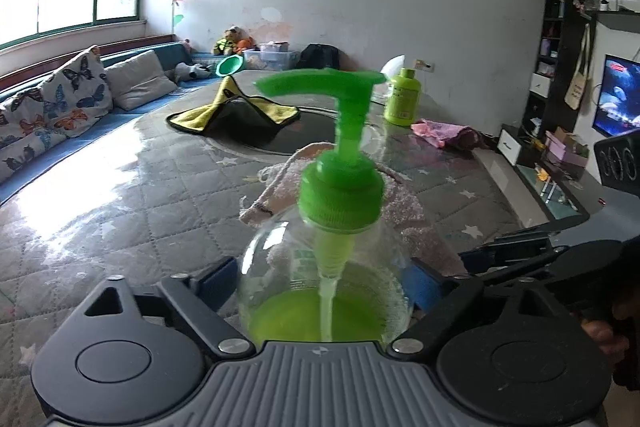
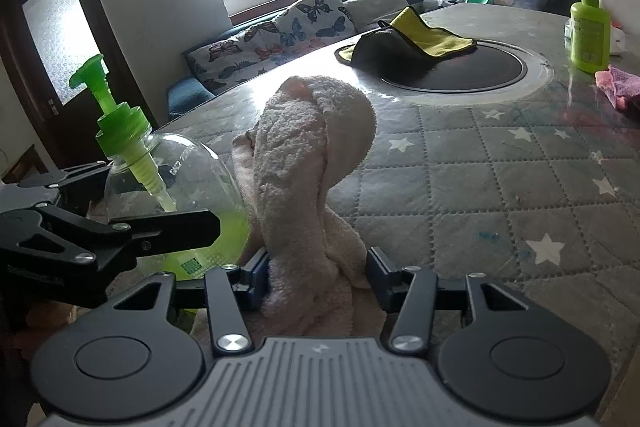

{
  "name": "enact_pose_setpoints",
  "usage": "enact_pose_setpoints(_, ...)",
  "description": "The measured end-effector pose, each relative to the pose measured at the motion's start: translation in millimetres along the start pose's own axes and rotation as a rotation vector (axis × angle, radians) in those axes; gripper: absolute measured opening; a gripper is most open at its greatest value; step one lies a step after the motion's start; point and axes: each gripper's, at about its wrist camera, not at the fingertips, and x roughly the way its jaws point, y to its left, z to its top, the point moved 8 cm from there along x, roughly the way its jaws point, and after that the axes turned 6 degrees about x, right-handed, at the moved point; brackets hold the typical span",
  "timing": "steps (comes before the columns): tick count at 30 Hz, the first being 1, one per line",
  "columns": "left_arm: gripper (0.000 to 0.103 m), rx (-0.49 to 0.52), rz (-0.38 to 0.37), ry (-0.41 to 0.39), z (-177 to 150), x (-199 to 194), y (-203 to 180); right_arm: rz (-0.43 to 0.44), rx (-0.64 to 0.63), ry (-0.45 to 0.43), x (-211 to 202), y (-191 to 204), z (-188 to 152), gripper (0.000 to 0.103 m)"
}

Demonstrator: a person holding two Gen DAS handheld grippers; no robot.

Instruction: Clean container

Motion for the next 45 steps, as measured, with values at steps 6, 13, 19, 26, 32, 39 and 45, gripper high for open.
enact_pose_setpoints(6, 0.087, -0.004, 0.009, -0.016, -0.4, -1.0, -0.6, -0.009, -0.016, 0.003, -6.2, -3.8, -0.6, 0.048)
enact_pose_setpoints(13, 0.087, -0.036, 0.03, -0.018, 4.5, 1.6, 6.6, -0.022, -0.037, -0.013, -13.0, -6.9, 0.6, 0.05)
enact_pose_setpoints(19, 0.087, -0.081, 0.036, -0.056, 20.2, -4.7, 16.6, -0.039, -0.116, -0.064, -17.3, 1.0, 8.4, 0.057)
enact_pose_setpoints(26, 0.087, -0.109, 0.018, -0.117, 46.0, -12.7, 19.8, -0.02, -0.151, -0.058, -10.7, 4.6, 8.3, 0.053)
enact_pose_setpoints(32, 0.087, -0.153, -0.042, -0.187, 72.7, -11.2, 16.0, 0.005, -0.165, -0.037, -5.7, 7.5, 5.6, 0.041)
enact_pose_setpoints(39, 0.087, -0.22, -0.098, -0.224, 80.9, 19.0, 6.7, 0.041, -0.154, -0.034, -2.0, 4.2, 4.6, 0.04)
enact_pose_setpoints(45, 0.087, -0.155, -0.064, -0.219, 72.1, 33.2, -4.5, 0.074, -0.105, -0.033, -2.8, -4.9, 3.1, 0.039)
